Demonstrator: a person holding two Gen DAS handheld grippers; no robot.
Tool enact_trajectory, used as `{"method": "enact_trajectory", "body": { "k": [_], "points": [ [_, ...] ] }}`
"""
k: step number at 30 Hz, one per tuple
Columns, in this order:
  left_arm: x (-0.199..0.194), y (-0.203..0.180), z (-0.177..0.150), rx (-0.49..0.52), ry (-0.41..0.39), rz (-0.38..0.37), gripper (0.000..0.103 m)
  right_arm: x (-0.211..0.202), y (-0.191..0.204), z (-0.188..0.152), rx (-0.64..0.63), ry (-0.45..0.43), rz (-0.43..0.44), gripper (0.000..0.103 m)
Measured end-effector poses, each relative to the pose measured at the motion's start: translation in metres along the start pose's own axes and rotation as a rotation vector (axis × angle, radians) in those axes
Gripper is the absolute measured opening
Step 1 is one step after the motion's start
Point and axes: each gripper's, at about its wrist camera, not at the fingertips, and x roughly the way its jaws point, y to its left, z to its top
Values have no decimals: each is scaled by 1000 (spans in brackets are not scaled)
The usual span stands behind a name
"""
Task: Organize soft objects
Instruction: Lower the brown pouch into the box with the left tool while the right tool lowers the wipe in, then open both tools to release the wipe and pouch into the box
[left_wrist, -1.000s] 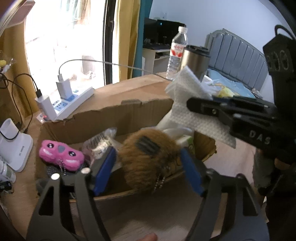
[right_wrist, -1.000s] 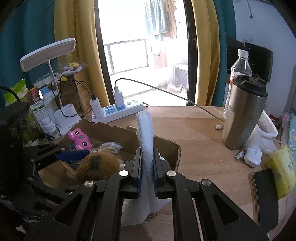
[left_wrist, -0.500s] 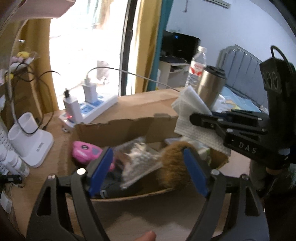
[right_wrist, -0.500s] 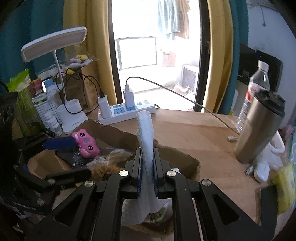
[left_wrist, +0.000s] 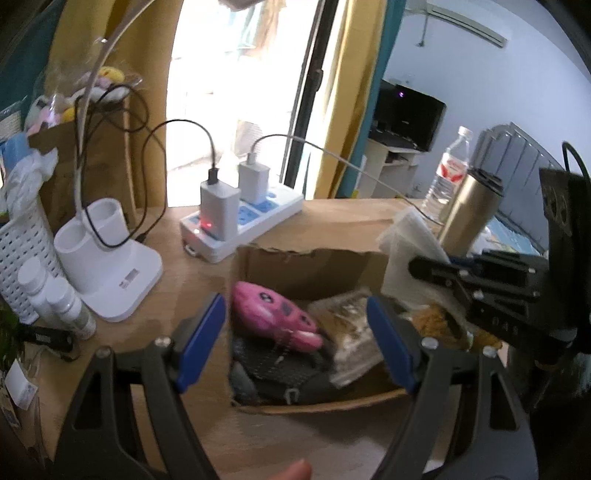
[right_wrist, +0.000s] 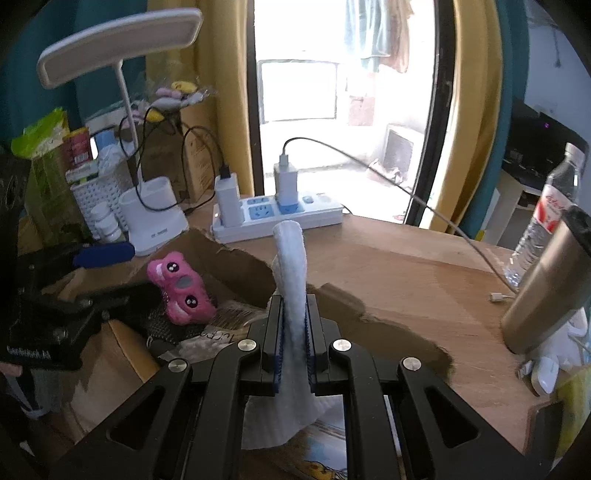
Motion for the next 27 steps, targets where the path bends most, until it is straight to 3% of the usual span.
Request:
{"method": "enact_trajectory", "body": {
  "k": [4,6,8,22,27],
  "points": [
    [3,9,0,-21,2,1,80,7,6,1,-18,28,35,17],
    [5,10,1,-27,5,-3,80,9,8,1,-25,37,38,37],
    [6,10,0,-28,8,-7,80,8,10,0,-28,39,41,43],
    [-5,0,-2,-10,-6,-20,80,-16,-13,-7,34,-2,-92,48],
    [-7,-6,-2,1,-2,-26,80,-12,-22,-20,22,27,-173,48]
  ]
}}
